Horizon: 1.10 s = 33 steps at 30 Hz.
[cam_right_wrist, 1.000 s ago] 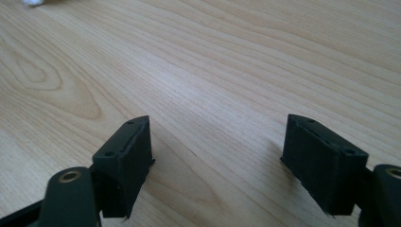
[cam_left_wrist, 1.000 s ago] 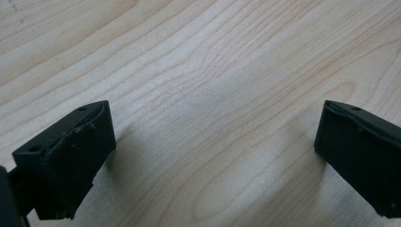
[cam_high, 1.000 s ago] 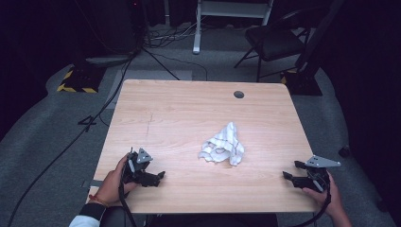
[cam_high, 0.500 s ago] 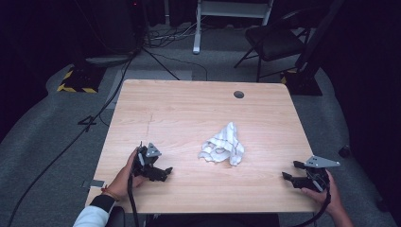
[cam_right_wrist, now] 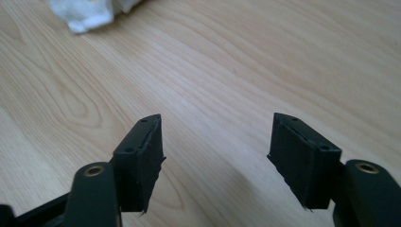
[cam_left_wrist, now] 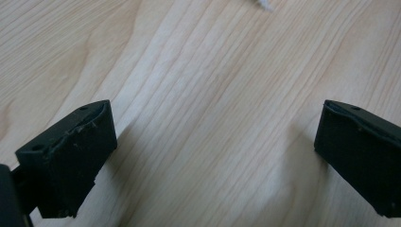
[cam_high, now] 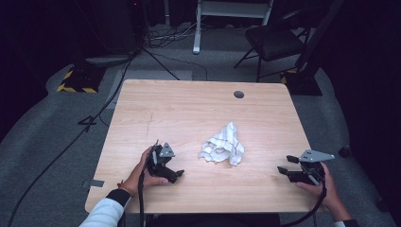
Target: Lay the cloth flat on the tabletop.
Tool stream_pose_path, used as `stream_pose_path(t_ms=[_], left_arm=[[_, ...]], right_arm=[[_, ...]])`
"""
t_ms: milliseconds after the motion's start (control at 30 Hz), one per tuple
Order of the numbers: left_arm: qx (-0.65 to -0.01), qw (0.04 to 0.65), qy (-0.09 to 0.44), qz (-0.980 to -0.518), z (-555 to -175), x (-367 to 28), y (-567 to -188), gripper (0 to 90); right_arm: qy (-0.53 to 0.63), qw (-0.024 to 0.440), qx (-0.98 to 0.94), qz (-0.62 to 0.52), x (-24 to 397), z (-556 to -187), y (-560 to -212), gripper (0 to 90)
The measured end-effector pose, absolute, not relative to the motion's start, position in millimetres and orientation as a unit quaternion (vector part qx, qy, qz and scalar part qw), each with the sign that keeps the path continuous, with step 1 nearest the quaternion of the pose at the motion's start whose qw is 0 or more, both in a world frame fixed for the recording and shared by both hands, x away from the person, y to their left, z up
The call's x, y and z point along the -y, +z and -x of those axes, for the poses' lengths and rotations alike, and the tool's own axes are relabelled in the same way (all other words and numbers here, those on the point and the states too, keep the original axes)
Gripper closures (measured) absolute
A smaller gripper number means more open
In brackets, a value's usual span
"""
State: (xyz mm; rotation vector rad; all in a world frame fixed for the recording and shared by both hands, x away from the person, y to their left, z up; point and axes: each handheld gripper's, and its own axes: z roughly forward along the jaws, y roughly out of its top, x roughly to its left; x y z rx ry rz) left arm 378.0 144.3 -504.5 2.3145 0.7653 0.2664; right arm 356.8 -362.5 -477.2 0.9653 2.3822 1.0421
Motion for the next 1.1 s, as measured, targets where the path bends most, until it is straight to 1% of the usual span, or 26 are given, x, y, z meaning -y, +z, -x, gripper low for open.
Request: stream_pose_path(t_ms=[33,67,133,167,267,300,333,367,533,567,667,767,900,933,967,1033,1100], left_arm=[[-0.294,0.338,0.102,-0.888,-378,-144,-505,0.2],[-0.286,0.339,0.102,-0.891,-380,-137,-505,0.2],[-0.282,0.339,0.099,-0.892,-381,-133,-504,0.2],[-0.279,0.339,0.098,-0.893,-383,-127,-504,0.3],[-0.274,0.34,0.096,-0.895,-387,-119,-504,0.3],[-0.273,0.341,0.095,-0.895,-391,-113,-504,0.3],[-0.273,0.341,0.095,-0.895,-391,-113,-504,0.4],[-0.271,0.341,0.094,-0.895,-394,-105,-504,0.4],[-0.273,0.34,0.094,-0.895,-400,-91,-504,0.4],[-0.273,0.341,0.095,-0.895,-402,-88,-504,0.4],[-0.27,0.341,0.093,-0.895,-405,-75,-504,0.4],[-0.266,0.343,0.092,-0.896,-407,-68,-504,0.7],[-0.265,0.349,0.094,-0.894,-409,-63,-504,4.2],[-0.265,0.35,0.095,-0.894,-410,-61,-503,6.3],[-0.265,0.355,0.095,-0.892,-411,-57,-503,10.4],[-0.262,0.357,0.096,-0.891,-411,-56,-503,11.7],[-0.261,0.361,0.097,-0.89,-412,-54,-503,16.9]], right_arm=[[0.369,0.183,-0.844,-0.342,363,-357,-477,37.9],[0.367,0.19,-0.852,-0.322,350,-360,-471,40.6],[0.366,0.189,-0.855,-0.316,345,-361,-469,41.4],[0.363,0.192,-0.861,-0.299,331,-363,-465,44.0],[0.37,0.188,-0.864,-0.286,321,-366,-463,45.8],[0.377,0.184,-0.866,-0.271,305,-370,-459,46.7],[0.377,0.184,-0.866,-0.271,305,-370,-459,46.7],[0.382,0.178,-0.87,-0.257,292,-372,-458,47.4],[0.379,0.171,-0.882,-0.222,256,-375,-460,48.5],[0.379,0.171,-0.882,-0.222,256,-375,-460,48.5],[0.378,0.164,-0.889,-0.2,234,-376,-466,52.1],[0.382,0.155,-0.89,-0.195,225,-379,-470,54.5],[0.376,0.147,-0.896,-0.184,216,-380,-475,56.4],[0.369,0.15,-0.899,-0.182,213,-381,-477,56.3],[0.362,0.152,-0.901,-0.184,209,-385,-481,56.0],[0.364,0.149,-0.9,-0.188,208,-386,-482,56.0],[0.356,0.15,-0.901,-0.195,207,-391,-487,56.8]])
